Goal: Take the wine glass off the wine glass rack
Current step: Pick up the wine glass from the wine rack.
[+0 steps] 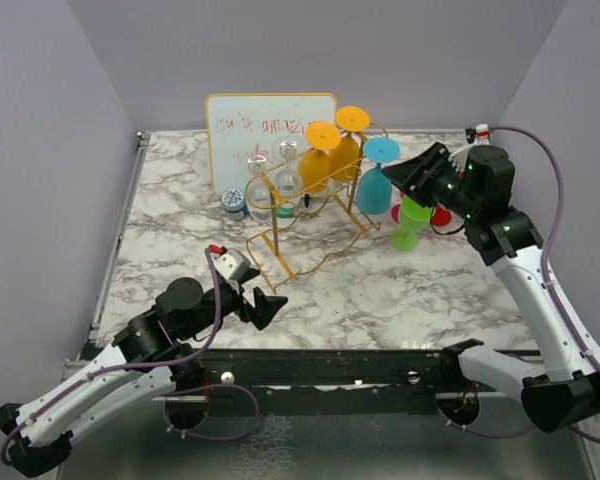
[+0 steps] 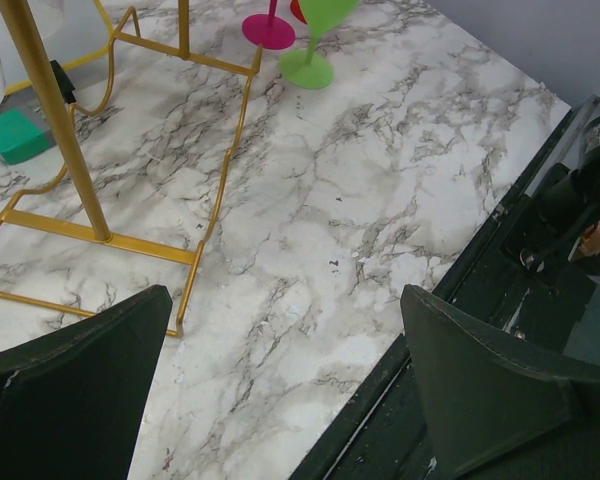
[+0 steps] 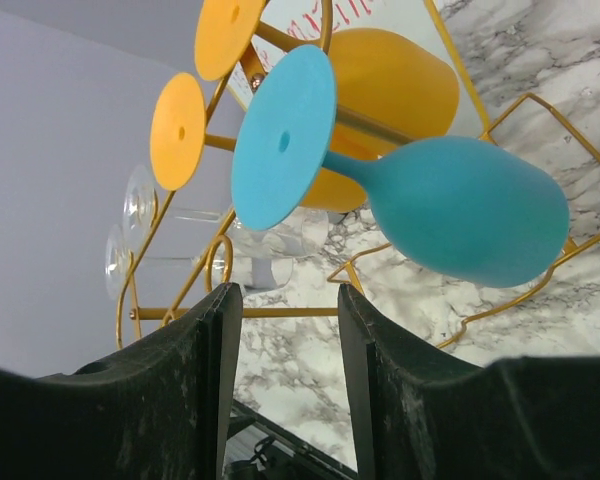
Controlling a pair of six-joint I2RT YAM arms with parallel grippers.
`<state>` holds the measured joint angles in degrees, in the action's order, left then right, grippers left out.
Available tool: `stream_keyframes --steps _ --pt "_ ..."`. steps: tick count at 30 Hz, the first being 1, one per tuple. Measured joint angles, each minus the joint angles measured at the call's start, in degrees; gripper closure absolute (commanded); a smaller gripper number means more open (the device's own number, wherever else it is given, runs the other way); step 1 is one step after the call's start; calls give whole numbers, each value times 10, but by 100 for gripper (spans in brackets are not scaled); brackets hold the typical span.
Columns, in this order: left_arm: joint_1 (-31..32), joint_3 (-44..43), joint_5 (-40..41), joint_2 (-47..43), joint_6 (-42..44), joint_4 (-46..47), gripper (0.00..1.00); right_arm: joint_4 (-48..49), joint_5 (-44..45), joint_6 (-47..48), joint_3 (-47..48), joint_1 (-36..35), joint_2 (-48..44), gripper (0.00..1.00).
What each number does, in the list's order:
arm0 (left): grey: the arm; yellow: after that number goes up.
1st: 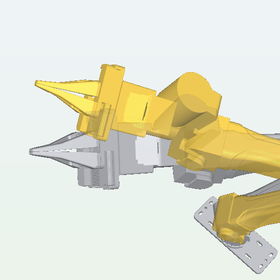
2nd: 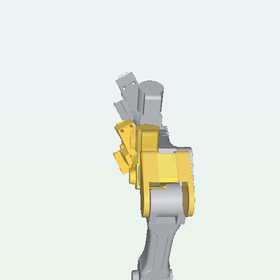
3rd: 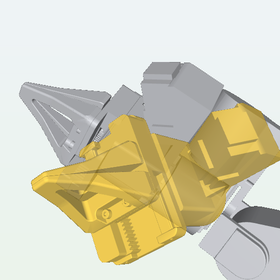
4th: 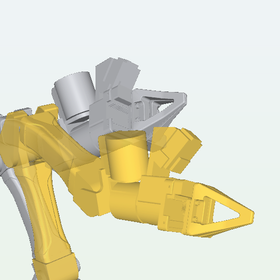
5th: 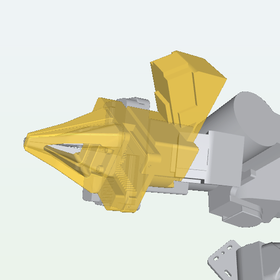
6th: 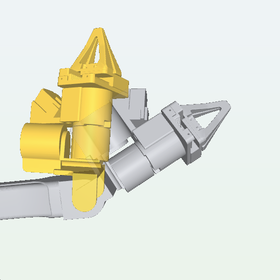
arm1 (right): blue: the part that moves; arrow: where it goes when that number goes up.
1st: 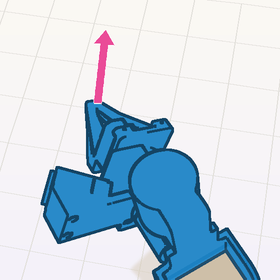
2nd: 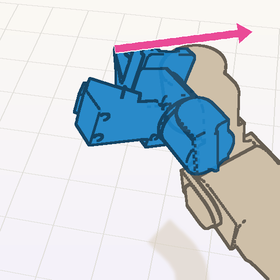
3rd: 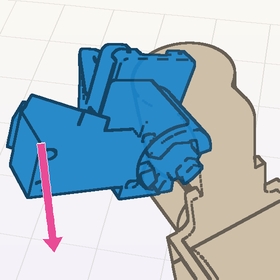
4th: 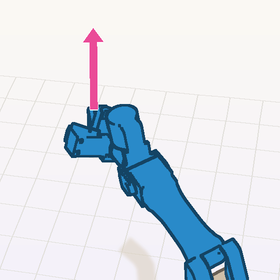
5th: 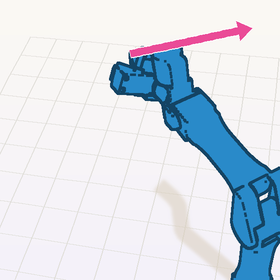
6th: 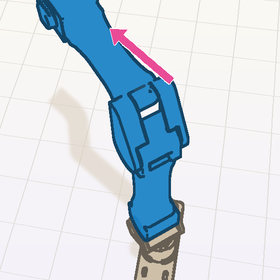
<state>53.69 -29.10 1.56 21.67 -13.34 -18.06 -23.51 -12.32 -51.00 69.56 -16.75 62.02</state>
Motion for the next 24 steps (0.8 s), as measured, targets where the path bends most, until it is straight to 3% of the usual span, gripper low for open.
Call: stream_keyframes --steps 11,24 --pt "0 0 0 2 -2 0 1 50 -9 -57 7 0 18 52" --pt "0 0 0 5 -2 0 1 99 -23 -135 3 11 47 59"
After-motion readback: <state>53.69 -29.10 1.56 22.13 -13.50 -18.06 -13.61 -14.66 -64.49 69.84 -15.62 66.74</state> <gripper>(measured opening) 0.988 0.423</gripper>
